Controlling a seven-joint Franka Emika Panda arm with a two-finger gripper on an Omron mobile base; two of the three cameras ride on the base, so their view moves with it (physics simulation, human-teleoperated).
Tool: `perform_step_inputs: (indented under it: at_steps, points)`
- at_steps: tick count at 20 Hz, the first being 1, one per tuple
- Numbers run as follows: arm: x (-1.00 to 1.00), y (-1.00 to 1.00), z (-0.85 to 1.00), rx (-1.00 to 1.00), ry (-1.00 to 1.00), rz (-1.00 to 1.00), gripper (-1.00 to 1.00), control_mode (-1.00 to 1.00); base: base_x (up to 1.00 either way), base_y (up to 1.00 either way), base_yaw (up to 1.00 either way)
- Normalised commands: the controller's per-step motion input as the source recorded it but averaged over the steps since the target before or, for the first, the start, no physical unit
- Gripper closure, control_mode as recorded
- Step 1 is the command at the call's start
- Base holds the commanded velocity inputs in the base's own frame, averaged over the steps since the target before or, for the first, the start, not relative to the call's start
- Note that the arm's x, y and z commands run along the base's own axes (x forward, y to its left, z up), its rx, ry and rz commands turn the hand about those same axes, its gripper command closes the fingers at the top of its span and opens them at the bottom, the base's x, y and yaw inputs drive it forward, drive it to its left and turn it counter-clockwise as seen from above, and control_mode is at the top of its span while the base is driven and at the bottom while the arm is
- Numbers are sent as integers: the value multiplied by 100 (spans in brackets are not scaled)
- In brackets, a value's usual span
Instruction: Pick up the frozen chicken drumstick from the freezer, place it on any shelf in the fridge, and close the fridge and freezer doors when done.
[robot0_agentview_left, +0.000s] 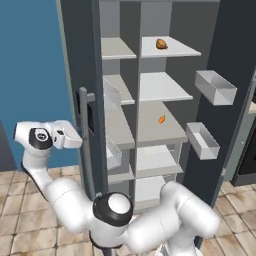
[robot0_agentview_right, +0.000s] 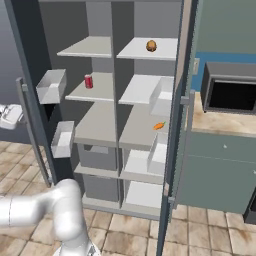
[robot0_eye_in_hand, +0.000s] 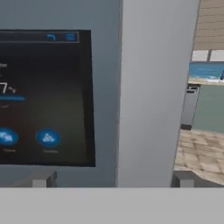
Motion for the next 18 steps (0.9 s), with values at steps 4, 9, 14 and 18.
perform_step_inputs:
  at_steps: [4,9,14,18]
  points:
    - [89,-59,0,0,0,11,-100,-100,0,0,0]
    - [49,-91,-11,0,-15,20,-100,-100,0,0,0]
    - [0,-100,-11,2,-28,27,-100,-100,0,0,0]
    - [13,-100,-1,7,-24,27,-100,-100,0,0,0]
